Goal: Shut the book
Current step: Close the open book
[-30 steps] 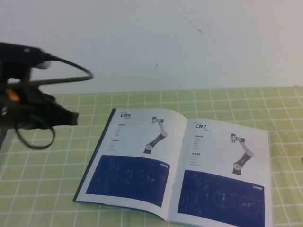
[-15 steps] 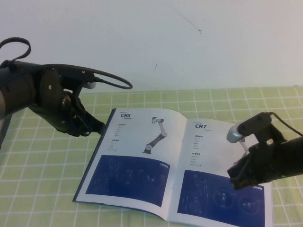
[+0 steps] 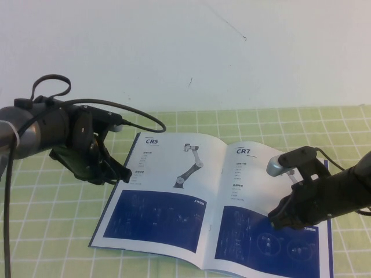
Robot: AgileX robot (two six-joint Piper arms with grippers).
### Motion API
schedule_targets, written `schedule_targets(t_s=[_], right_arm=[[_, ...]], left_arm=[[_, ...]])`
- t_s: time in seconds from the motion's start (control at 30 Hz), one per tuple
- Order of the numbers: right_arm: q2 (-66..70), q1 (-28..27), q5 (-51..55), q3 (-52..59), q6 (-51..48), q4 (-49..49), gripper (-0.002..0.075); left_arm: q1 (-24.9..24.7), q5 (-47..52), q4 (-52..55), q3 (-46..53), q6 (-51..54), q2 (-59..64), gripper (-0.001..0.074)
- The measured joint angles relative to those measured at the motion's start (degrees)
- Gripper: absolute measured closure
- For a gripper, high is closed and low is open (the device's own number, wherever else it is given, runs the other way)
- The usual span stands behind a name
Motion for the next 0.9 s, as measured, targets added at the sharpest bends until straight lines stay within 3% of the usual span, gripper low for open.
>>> schedule_targets(t_s=[0.53, 0.9], right_arm=[[0.22, -0.07, 0.22, 0.0, 0.0, 0.14, 0.0729], [0.22, -0.07, 0.12, 0.0, 0.0, 0.26, 0.0729]], left_arm=[[-2.13, -2.05, 1.59, -0.77, -4.13, 5.23, 0.0739], [-14.97, -4.38, -6.68, -1.04, -0.55, 5.23, 0.0739]])
